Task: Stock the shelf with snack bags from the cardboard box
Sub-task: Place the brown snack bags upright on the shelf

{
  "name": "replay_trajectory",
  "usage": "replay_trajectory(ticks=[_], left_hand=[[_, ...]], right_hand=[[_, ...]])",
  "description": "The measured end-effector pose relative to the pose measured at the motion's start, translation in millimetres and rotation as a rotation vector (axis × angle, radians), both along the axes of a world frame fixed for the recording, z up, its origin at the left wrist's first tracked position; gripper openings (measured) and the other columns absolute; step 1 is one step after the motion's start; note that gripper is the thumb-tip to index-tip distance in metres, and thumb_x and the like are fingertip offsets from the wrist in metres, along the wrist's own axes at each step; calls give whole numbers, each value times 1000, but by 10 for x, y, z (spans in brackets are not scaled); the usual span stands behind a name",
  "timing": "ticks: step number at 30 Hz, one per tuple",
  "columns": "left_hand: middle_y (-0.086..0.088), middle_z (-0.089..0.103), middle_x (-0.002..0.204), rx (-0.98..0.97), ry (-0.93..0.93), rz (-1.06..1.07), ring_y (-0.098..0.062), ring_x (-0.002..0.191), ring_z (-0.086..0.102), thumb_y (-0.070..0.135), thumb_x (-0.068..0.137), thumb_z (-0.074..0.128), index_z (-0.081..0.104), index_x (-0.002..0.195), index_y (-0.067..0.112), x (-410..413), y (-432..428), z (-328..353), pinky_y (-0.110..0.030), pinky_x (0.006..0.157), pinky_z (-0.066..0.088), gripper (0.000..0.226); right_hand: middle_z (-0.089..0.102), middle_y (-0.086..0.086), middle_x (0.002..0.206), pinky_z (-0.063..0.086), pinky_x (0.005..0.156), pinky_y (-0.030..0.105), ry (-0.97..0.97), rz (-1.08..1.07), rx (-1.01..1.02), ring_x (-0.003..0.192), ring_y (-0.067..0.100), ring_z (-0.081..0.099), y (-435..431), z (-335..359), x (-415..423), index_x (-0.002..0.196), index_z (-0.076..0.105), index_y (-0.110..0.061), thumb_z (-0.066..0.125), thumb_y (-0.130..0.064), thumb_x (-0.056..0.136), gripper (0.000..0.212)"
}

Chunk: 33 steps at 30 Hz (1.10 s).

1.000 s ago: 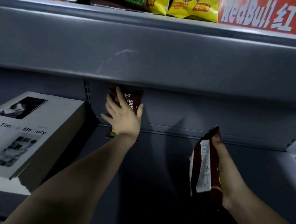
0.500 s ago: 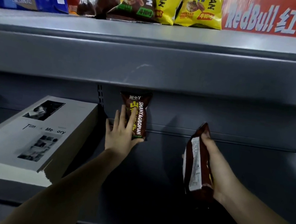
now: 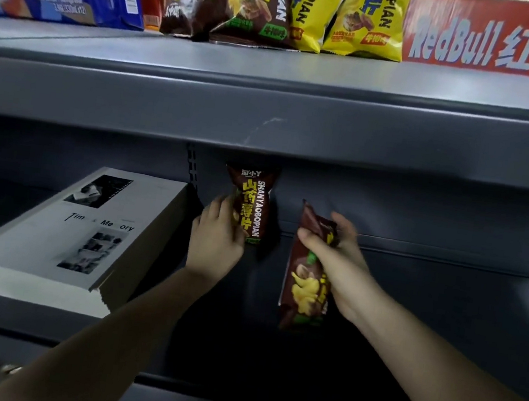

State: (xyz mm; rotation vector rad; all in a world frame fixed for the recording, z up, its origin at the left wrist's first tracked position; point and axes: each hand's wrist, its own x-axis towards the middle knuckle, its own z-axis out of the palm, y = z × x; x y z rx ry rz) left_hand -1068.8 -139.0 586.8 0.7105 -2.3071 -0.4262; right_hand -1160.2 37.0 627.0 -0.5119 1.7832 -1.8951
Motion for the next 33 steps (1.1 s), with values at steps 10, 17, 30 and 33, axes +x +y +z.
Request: replay_trajectory(ticks=[10,17,30,33], left_hand=[[-4,1,159,-61,-183,-236,-16,146,6,56,80,61,-14,149,14,275,312,-32,-39,117,17,110],[-1,-15,159,87,-285,13,-20,146,10,56,78,64,-23,147,11,117,141,-95,-50,116,18,120],[4,18,158,322,-282,-165,-19,135,39,41,67,81,-36,140,30,-35,-196,-121,-49,107,36,138],[-1,26,154,378,-296,-215,-20,136,37,39,64,83,-36,137,39,-48,-302,-123,-51,108,34,140]], right_hand=[[31,10,137,31,106,29,312,-218,114,131,26,34,-1021,-75,178,147,14,-17,79,-27,74,98],[29,10,136,26,100,18,392,-91,93,132,21,30,-1204,-175,224,148,14,-17,78,-31,76,97],[43,9,136,40,94,28,640,149,423,123,23,48,-1025,-433,-45,143,31,-13,74,-22,80,77],[52,5,128,43,84,24,624,209,503,117,21,55,-1053,-526,-76,134,44,-10,76,-25,77,67]])
